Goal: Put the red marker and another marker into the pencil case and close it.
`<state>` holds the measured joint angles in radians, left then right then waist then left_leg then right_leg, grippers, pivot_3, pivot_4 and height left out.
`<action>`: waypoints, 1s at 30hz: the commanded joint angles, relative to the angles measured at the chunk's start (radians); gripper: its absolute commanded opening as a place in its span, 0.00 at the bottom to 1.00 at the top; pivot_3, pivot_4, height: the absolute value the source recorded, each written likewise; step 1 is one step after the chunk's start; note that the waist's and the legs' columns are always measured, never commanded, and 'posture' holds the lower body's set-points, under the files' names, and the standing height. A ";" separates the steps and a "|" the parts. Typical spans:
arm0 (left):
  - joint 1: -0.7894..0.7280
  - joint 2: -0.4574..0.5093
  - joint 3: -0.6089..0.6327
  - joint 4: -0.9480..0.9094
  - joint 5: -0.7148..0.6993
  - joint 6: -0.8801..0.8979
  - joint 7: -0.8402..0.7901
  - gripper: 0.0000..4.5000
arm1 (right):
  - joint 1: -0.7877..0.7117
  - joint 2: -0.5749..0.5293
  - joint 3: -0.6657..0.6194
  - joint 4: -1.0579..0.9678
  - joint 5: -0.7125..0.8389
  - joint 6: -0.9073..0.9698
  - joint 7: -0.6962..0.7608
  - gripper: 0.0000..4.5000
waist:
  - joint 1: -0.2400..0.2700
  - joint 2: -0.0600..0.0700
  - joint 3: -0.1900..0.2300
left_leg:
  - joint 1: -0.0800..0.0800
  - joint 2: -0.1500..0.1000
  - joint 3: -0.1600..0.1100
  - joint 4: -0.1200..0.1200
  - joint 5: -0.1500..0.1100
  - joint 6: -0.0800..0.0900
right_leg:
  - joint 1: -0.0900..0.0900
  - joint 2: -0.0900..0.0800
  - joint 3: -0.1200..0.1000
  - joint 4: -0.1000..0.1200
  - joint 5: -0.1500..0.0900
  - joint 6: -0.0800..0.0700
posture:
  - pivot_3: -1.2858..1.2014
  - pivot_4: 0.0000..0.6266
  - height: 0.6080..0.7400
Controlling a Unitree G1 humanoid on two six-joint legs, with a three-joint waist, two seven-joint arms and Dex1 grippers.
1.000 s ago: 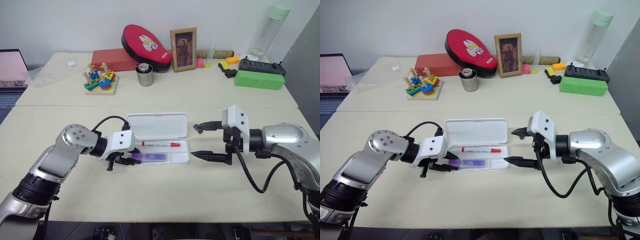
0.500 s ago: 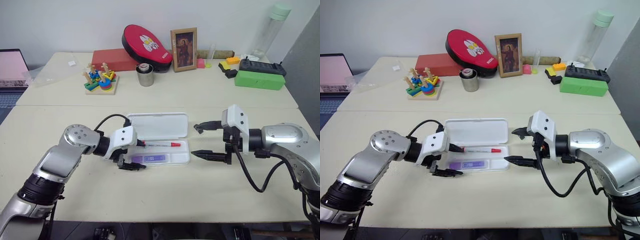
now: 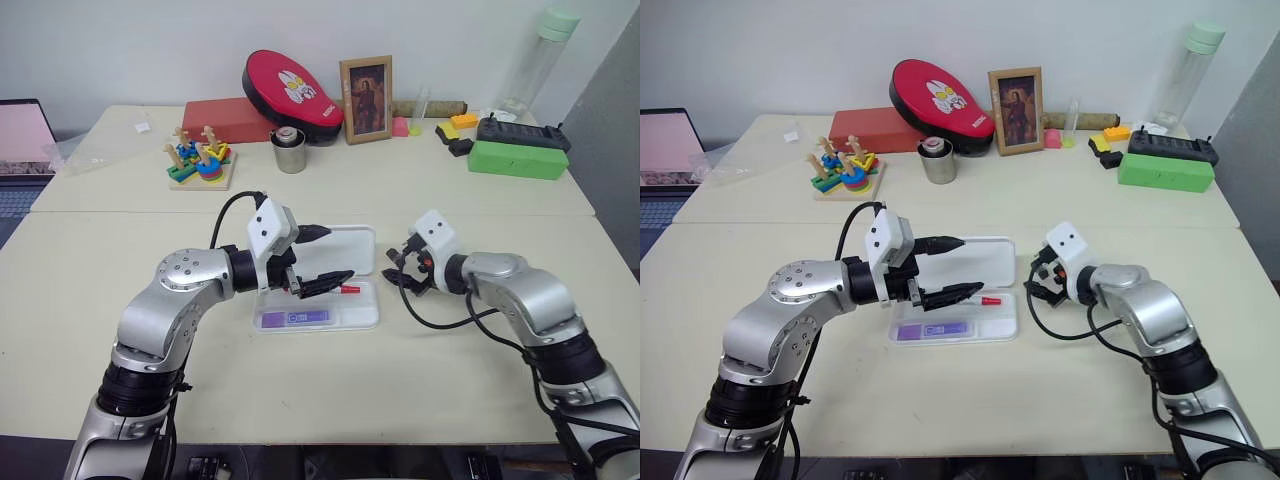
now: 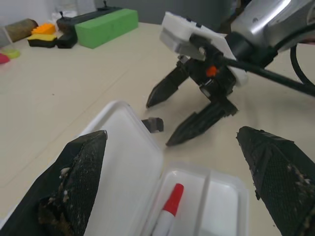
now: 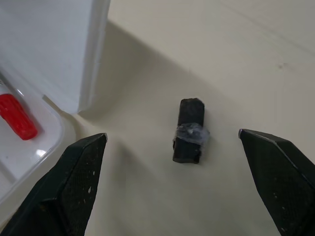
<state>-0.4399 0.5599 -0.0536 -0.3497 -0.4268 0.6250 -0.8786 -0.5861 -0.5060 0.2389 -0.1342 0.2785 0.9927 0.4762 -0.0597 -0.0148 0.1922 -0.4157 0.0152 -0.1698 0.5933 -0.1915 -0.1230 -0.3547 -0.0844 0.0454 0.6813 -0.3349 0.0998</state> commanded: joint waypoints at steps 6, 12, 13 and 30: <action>-0.013 0.012 -0.031 -0.040 0.014 -0.028 0.022 1.00 | -0.052 0.047 -0.002 0.090 -0.067 -0.011 -0.024 0.74 | -0.001 0.000 0.000 | 0.000 0.000 0.000 0.000 0.000 0.000 | 0.000 0.000 0.000 0.000 0.000 0.000 | 0.52 0.24 1.00; -0.034 0.008 -0.032 -0.019 0.018 -0.044 0.023 1.00 | -0.046 0.031 -0.010 0.055 -0.078 0.007 -0.011 0.44 | 0.001 0.000 0.000 | 0.000 0.000 0.000 0.000 0.000 0.000 | 0.000 0.000 0.000 0.000 0.000 0.000 | 0.52 0.24 1.00; -0.036 0.008 -0.034 -0.014 0.021 -0.048 0.023 1.00 | -0.046 0.030 -0.011 0.052 -0.078 0.009 -0.009 0.40 | 0.001 0.000 0.000 | 0.000 0.000 0.000 0.000 0.000 0.000 | 0.000 0.000 0.000 0.000 0.000 0.000 | 0.52 0.24 1.00; 0.021 0.148 -0.005 -0.012 -0.041 -0.068 -0.155 1.00 | 0.046 -0.266 -0.037 -0.191 0.047 -0.185 0.408 0.06 | -0.005 0.001 0.000 | 0.000 0.000 0.000 -0.001 0.000 0.001 | 0.000 0.000 0.000 -0.002 0.000 0.000 | 0.52 0.24 1.00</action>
<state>-0.4301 0.6788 -0.0911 -0.3227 -0.4401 0.5733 -0.9862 -0.5474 -0.7589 0.2109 -0.2457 0.2763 0.8560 0.8008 -0.0649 -0.0141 0.1923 -0.4155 0.0152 -0.1694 0.5919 -0.1918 -0.1224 -0.3547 -0.0845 0.0456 0.6798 -0.3352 0.1001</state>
